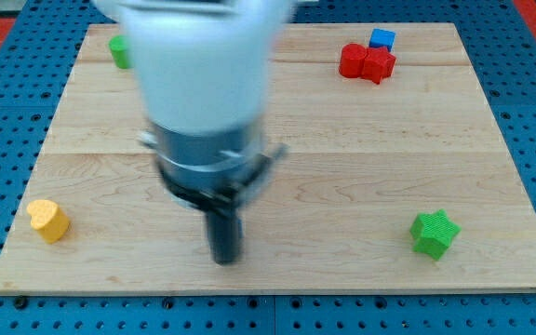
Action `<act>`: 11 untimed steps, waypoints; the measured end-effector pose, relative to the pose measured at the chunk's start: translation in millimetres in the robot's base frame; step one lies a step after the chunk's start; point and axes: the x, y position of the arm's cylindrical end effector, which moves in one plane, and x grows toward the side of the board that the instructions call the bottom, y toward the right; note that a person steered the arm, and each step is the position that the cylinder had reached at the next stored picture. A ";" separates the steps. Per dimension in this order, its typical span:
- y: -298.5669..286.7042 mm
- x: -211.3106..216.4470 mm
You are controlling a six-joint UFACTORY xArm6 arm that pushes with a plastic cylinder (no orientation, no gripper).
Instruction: Move the blue triangle closer to the red circle
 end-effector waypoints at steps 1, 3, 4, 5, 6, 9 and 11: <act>-29.7 -18.4; 66.9 -50.1; 74.8 -105.9; 48.2 -178.1; 88.0 -124.5; 51.6 -190.8; 86.6 -311.8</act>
